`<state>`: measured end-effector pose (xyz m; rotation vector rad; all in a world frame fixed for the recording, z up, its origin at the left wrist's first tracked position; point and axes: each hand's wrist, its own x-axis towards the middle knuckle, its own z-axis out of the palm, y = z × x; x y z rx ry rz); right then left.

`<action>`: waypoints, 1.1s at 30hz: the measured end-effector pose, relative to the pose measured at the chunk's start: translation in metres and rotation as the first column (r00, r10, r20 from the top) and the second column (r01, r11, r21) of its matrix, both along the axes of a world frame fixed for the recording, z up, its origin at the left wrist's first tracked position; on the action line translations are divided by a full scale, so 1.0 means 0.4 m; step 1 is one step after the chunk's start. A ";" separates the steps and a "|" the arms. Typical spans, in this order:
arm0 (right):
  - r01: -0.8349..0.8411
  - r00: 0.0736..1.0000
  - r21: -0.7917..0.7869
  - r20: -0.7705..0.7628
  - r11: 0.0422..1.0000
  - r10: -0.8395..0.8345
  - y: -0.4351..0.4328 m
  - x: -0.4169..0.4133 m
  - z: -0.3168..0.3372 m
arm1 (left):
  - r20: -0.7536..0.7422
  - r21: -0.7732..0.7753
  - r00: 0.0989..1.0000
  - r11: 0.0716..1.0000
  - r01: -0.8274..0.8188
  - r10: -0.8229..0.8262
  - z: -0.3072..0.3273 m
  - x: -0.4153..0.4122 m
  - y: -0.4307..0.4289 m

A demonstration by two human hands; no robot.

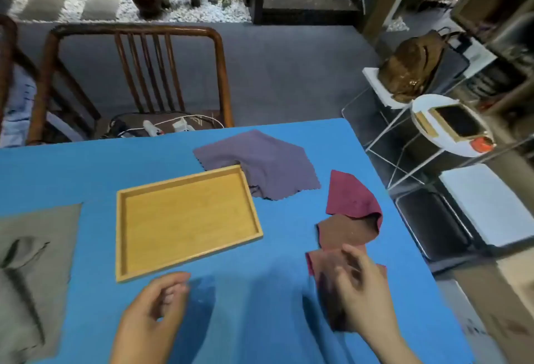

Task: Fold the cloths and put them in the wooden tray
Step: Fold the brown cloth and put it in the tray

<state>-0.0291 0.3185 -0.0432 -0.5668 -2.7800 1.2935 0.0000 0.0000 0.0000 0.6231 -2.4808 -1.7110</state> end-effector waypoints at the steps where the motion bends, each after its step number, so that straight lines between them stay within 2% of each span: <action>1: -0.001 0.997 0.147 0.075 0.989 -0.011 0.050 -0.003 -0.018 | -0.002 -0.015 1.000 1.000 0.025 -0.025 -0.021 0.009 0.018; 2: -0.038 0.974 0.290 0.225 0.956 -0.030 0.088 -0.009 -0.038 | 0.018 -0.025 0.996 0.996 0.084 -0.083 -0.025 0.015 0.034; 4: -0.155 0.884 0.396 0.465 0.905 -0.052 0.129 -0.002 -0.076 | 0.102 0.055 0.982 0.986 0.155 -0.160 -0.046 0.034 0.056; 5: -0.200 0.859 0.426 0.509 0.882 -0.051 0.132 0.005 -0.095 | 0.124 0.059 0.974 0.981 0.185 -0.191 -0.053 0.039 0.067; 7: -0.194 0.887 0.448 0.460 0.873 -0.038 0.129 0.025 -0.130 | 0.171 0.045 0.955 0.970 0.238 -0.242 -0.077 0.039 0.084; 10: -0.039 0.943 0.298 0.326 0.954 -0.063 0.140 0.040 -0.156 | 0.243 -0.024 0.894 0.919 0.394 -0.377 -0.117 0.033 0.126; 14: 0.049 0.952 0.113 0.294 0.992 -0.081 0.084 0.053 -0.103 | 0.329 0.116 0.778 0.841 0.529 -0.535 -0.176 0.024 0.226; 16: 0.063 0.960 -0.022 0.275 0.998 -0.054 0.015 0.069 -0.041 | 0.288 0.104 0.736 0.784 0.611 -0.612 -0.192 0.030 0.253; 18: 0.024 0.955 -0.217 0.294 0.976 0.042 -0.066 0.095 0.036 | 0.169 -0.062 0.668 0.668 0.741 -0.725 -0.203 0.034 0.245; 19: 0.003 0.936 -0.356 0.329 0.934 0.123 -0.107 0.105 0.074 | 0.131 -0.177 0.653 0.630 0.756 -0.746 -0.204 0.032 0.224; 21: -0.008 0.848 -0.629 0.408 0.777 0.339 -0.174 0.109 0.135 | 0.109 -0.269 0.709 0.666 0.696 -0.696 -0.188 0.025 0.156; 23: 0.069 0.713 -0.835 0.424 0.546 0.558 -0.214 0.093 0.178 | 0.057 -0.200 0.739 0.718 0.667 -0.671 -0.151 0.023 0.069; 24: 0.113 0.665 -0.878 0.415 0.465 0.622 -0.228 0.081 0.191 | 0.029 -0.161 0.744 0.732 0.662 -0.667 -0.130 0.029 0.024; 25: 0.137 0.637 -0.888 0.418 0.439 0.647 -0.240 0.071 0.197 | 0.023 -0.124 0.757 0.749 0.651 -0.653 -0.109 0.041 -0.023; 27: 0.133 0.643 -0.847 0.469 0.514 0.606 -0.251 0.051 0.185 | 0.112 0.027 0.773 0.779 0.626 -0.625 -0.066 0.075 -0.116; 30: 0.125 0.704 -0.750 0.528 0.650 0.475 -0.248 0.033 0.144 | 0.281 0.258 0.691 0.746 0.614 -0.666 -0.017 0.119 -0.237; 31: 0.131 0.713 -0.713 0.551 0.689 0.435 -0.246 0.028 0.129 | 0.350 0.323 0.641 0.730 0.603 -0.683 -0.007 0.124 -0.271; 33: 0.155 0.714 -0.622 0.607 0.767 0.348 -0.241 0.022 0.095 | 0.495 0.411 0.465 0.669 0.619 -0.734 -0.001 0.117 -0.318</action>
